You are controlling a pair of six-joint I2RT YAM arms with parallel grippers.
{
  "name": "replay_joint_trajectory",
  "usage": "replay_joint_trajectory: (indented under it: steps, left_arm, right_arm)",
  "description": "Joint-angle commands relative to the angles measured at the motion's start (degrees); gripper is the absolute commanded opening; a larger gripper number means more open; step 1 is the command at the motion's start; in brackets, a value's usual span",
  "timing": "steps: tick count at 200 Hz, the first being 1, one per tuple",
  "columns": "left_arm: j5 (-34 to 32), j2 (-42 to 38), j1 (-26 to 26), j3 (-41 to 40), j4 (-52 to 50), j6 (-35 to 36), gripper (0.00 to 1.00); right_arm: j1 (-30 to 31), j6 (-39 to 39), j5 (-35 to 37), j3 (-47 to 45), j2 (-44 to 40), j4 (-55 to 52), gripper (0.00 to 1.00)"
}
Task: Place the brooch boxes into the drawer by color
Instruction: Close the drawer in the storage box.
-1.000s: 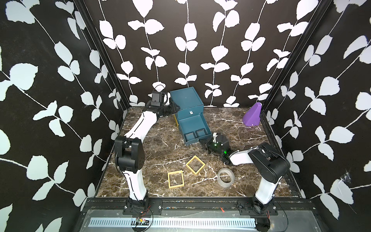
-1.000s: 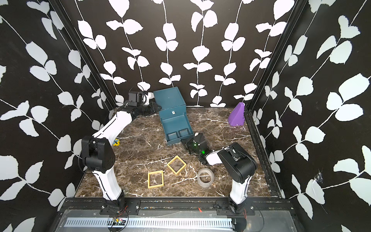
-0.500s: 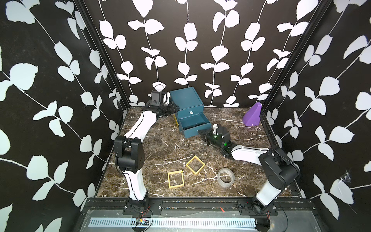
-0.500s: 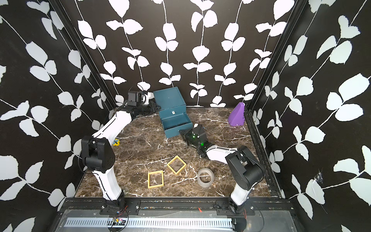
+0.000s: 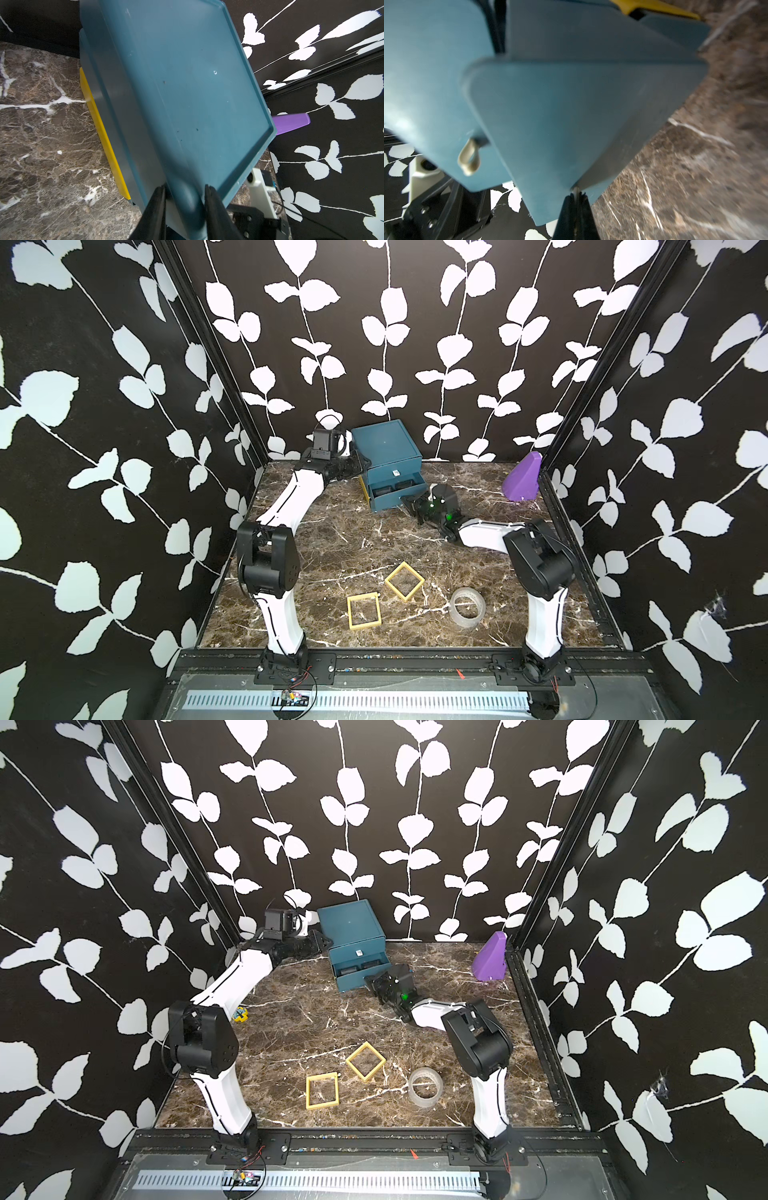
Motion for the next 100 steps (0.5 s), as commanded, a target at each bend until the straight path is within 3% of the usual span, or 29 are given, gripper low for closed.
replay_joint_trajectory:
  steps: [1, 100]
  left_arm:
    - [0.9, 0.0, -0.1, -1.9, -0.7, 0.2, 0.28]
    - [1.4, -1.4, -0.3, -3.1, 0.1, -0.6, 0.28]
  right_arm:
    - [-0.3, 0.1, -0.6, 4.9, 1.9, 1.1, 0.00]
    - [-0.5, 0.9, 0.2, 15.6, 8.9, -3.6, 0.00]
